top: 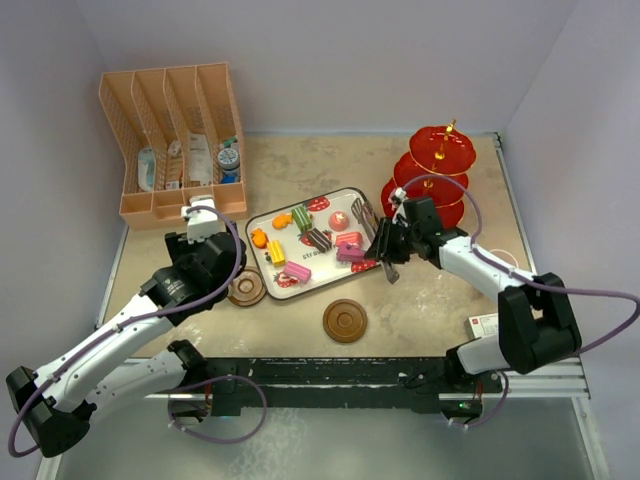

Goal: Serve the afternoon tea
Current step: Adjust the dessert on the tray, then pick up the desert from the tray.

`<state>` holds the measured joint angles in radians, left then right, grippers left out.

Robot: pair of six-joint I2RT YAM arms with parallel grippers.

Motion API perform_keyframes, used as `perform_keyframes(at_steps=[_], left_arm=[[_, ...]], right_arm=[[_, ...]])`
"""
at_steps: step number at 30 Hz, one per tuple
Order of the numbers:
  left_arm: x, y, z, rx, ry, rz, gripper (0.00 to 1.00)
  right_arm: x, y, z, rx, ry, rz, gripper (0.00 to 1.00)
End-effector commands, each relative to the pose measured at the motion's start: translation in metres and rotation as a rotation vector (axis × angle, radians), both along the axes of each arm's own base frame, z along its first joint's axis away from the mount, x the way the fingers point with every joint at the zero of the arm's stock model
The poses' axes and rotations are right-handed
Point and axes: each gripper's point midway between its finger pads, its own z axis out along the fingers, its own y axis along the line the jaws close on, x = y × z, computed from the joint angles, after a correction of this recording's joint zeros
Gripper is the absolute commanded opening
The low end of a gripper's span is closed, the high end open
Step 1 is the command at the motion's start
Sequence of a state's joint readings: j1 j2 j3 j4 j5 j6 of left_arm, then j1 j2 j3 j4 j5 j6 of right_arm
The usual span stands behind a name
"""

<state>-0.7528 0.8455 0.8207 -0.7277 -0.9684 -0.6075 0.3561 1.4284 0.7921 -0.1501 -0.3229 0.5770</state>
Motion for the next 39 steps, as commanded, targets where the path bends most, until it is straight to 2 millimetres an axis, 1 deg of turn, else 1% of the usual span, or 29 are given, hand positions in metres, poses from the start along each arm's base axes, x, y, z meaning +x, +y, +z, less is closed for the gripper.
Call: perform_keyframes(at_steps=[1, 4, 6, 7, 8, 11, 13, 16, 19, 21, 32, 36, 39], left_arm=[[0.002, -0.001, 0.011, -0.016, -0.024, -0.006, 0.85], [0.003, -0.003, 0.011, -0.017, -0.022, -0.011, 0.85], [0.003, -0.003, 0.011, -0.018, -0.022, -0.014, 0.85], [0.003, -0.003, 0.011, -0.019, -0.022, -0.014, 0.85], [0.003, -0.003, 0.011, -0.019, -0.022, -0.014, 0.85], [0.002, -0.003, 0.011, -0.02, -0.023, -0.014, 0.85], [0.002, -0.003, 0.012, -0.023, -0.025, -0.015, 0.85], [0.001, -0.002, 0.012, -0.027, -0.03, -0.016, 0.85], [0.001, -0.003, 0.013, -0.03, -0.03, -0.018, 0.85], [0.001, -0.003, 0.012, -0.029, -0.028, -0.02, 0.85], [0.001, -0.002, 0.013, -0.03, -0.033, -0.016, 0.85], [0.001, -0.002, 0.012, -0.024, -0.028, -0.017, 0.85], [0.001, -0.002, 0.012, -0.027, -0.03, -0.016, 0.85]], right_arm=[[0.017, -0.007, 0.035, -0.057, -0.123, 0.015, 0.4], [0.015, -0.012, 0.04, -0.087, -0.143, 0.026, 0.4], [0.012, -0.012, 0.042, -0.106, -0.147, 0.052, 0.4], [0.008, -0.013, 0.038, -0.13, -0.136, 0.062, 0.4], [0.01, -0.01, 0.043, -0.153, -0.148, 0.074, 0.4], [0.005, -0.004, 0.042, -0.243, -0.15, 0.114, 0.39], [0.004, -0.002, 0.043, -0.316, -0.162, 0.107, 0.39], [0.005, -0.002, 0.044, -0.388, -0.169, 0.102, 0.4], [0.005, -0.006, 0.039, -0.466, -0.153, 0.109, 0.41], [0.004, -0.002, 0.036, -0.474, -0.144, 0.134, 0.41], [0.006, 0.014, 0.036, -0.45, -0.154, 0.204, 0.43], [0.006, 0.02, 0.032, -0.431, -0.145, 0.228, 0.44], [0.007, 0.021, 0.029, -0.436, -0.141, 0.227, 0.44]])
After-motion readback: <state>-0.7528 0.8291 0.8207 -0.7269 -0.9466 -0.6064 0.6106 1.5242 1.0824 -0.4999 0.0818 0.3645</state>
